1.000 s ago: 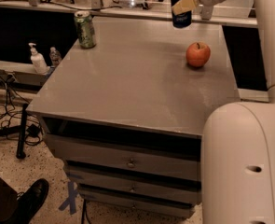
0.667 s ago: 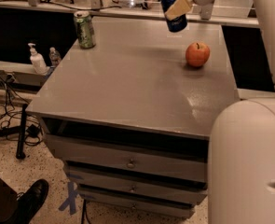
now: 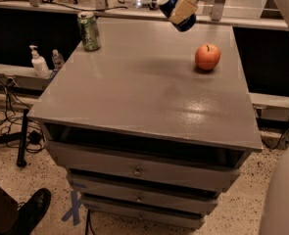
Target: Knock pepsi can over
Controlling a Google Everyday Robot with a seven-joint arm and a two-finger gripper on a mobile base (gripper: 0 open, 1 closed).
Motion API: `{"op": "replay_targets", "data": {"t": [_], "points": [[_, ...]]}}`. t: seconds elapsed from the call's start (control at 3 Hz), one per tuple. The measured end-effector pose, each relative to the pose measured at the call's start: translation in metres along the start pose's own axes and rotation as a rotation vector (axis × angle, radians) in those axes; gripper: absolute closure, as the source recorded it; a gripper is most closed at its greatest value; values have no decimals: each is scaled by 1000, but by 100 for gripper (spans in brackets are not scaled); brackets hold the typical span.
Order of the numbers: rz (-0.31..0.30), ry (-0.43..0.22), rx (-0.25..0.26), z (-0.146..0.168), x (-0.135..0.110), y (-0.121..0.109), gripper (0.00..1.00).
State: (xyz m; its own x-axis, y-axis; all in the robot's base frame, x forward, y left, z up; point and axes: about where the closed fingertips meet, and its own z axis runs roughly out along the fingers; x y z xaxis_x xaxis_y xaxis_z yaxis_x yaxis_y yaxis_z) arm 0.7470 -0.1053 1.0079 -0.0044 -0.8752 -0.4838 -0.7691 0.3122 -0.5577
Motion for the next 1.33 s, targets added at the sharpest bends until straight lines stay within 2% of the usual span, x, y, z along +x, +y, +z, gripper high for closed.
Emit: {"op": "replay_targets", "data": {"t": [0.33, 0.67, 1.0, 1.33], "points": [[-94, 72, -95, 28, 1, 48, 100], [-100, 88, -125, 37, 7, 61, 100], [-113, 102, -135, 42, 6, 64, 100], [-174, 210, -212, 64, 19, 85, 100]]}}
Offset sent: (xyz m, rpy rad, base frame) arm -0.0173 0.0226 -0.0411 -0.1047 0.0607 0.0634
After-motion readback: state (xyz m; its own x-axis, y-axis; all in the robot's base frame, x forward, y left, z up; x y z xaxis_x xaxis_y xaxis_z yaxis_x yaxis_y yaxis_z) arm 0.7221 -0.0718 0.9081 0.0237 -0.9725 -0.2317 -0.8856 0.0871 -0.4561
